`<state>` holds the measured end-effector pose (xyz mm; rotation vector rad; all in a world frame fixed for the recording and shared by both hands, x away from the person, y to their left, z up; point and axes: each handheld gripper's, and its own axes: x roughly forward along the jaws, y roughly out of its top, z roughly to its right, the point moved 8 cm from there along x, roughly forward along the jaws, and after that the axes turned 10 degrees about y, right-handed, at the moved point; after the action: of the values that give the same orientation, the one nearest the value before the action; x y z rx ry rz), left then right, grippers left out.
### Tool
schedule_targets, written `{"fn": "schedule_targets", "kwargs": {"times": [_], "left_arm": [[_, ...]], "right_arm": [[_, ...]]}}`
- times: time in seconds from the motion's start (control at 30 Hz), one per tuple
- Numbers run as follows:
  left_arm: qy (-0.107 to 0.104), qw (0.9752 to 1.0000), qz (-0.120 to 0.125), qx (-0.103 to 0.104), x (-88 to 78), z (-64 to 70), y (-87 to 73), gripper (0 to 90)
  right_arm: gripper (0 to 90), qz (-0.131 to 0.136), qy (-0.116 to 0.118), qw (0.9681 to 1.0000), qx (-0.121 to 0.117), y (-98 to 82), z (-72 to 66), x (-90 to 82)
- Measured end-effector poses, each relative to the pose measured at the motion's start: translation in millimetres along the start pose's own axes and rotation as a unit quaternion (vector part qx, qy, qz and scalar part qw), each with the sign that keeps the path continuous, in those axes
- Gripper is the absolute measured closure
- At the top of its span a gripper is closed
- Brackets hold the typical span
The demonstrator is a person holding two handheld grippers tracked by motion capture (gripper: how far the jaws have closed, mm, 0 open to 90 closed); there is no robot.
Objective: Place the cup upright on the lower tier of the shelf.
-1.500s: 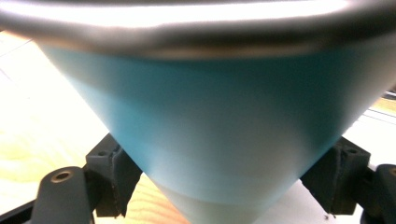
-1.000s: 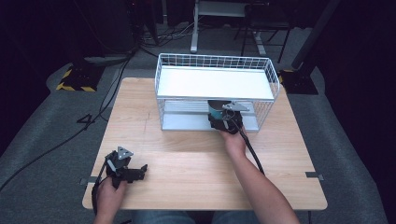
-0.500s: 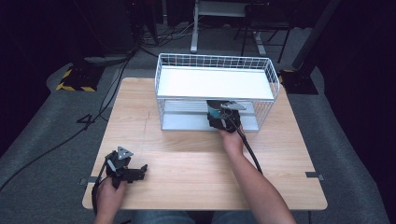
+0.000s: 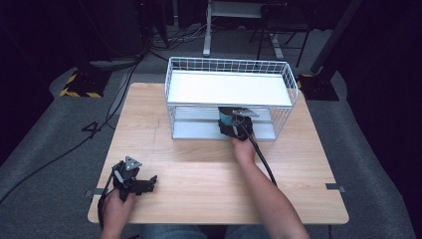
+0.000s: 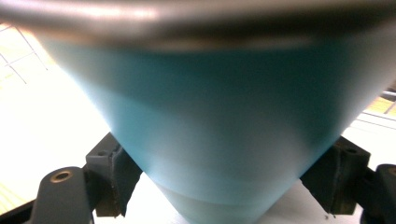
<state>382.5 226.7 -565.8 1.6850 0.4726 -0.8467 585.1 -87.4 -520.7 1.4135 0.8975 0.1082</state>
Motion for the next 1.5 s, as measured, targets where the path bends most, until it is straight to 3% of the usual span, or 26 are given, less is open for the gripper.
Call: {"fn": "schedule_targets", "kwargs": {"times": [0.37, 0.57, 0.7, 0.8, 1.2, 1.5], "left_arm": [[0.000, 1.0000, 0.000, 0.000, 0.0, 0.0, 0.0, 0.1], [0.000, 1.0000, 0.000, 0.000, 0.0, 0.0, 0.0, 0.1], [0.000, 1.0000, 0.000, 0.000, 0.0, 0.0, 0.0, 0.1], [0.000, 1.0000, 0.000, 0.000, 0.0, 0.0, 0.1, 0.1], [0.000, 1.0000, 0.001, -0.001, 0.5, 0.2, 0.5, 0.1], [0.000, 1.0000, 0.000, -0.001, -0.4, 0.4, -0.4, 0.1]], "right_arm": [[21.5, 0.004, 0.014, 0.9998, 0.012, -0.2, 1.1, 1.3], [17.6, -0.006, 0.018, 0.9998, -0.007, 2.0, 0.8, -2.4], [14.8, -0.006, 0.024, 0.9997, -0.002, 4.0, -1.2, -6.6], [14.7, -0.005, 0.022, 0.9997, -0.014, 5.8, -0.9, -9.0], [14.3, -0.016, 0.032, 0.9992, -0.018, 2.2, -5.3, -39.7], [14.4, -0.023, 0.048, 0.9983, -0.024, -3.5, -1.0, -82.3]]}}
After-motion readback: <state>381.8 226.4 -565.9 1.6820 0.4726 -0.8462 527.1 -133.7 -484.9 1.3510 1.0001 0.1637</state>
